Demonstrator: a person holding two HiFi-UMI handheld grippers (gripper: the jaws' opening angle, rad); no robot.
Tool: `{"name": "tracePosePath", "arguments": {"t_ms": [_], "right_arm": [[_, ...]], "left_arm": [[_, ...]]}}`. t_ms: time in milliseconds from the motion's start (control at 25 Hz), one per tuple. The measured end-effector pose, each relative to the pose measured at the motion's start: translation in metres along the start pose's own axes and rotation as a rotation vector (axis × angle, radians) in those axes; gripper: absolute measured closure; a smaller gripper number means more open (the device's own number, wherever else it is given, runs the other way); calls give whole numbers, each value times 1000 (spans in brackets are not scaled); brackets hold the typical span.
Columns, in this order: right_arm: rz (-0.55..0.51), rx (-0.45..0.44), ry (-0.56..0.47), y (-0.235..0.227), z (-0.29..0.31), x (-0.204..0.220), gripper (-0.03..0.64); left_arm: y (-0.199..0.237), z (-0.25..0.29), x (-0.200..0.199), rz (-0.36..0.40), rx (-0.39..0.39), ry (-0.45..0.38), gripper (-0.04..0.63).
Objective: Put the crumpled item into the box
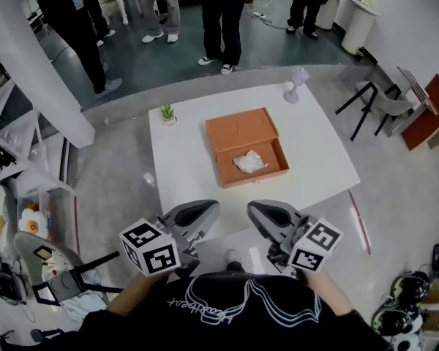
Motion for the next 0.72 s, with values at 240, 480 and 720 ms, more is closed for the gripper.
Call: {"name": "tracePosePath", "arguments": {"t_ms": [240, 480, 720], "right_arm": [[-6, 0, 4, 2, -3, -2, 614], [-17, -2, 2, -5, -4, -9, 614], [-36, -3, 12, -17, -3, -15, 614]], "left_arm": [[-3, 3, 2, -13, 4, 7, 591], [-2, 10, -2, -5, 4, 10, 591], [4, 23, -6, -2, -6, 18, 591]]}}
Point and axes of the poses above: the fingertips, and each gripper's own axes: z forward along the fingers, y to its left, x out of its underside, the point moved 5 cm from there along -z, backward along the fingers, and after that the axes turned 12 degrees about -x, right-handed, at the moved point
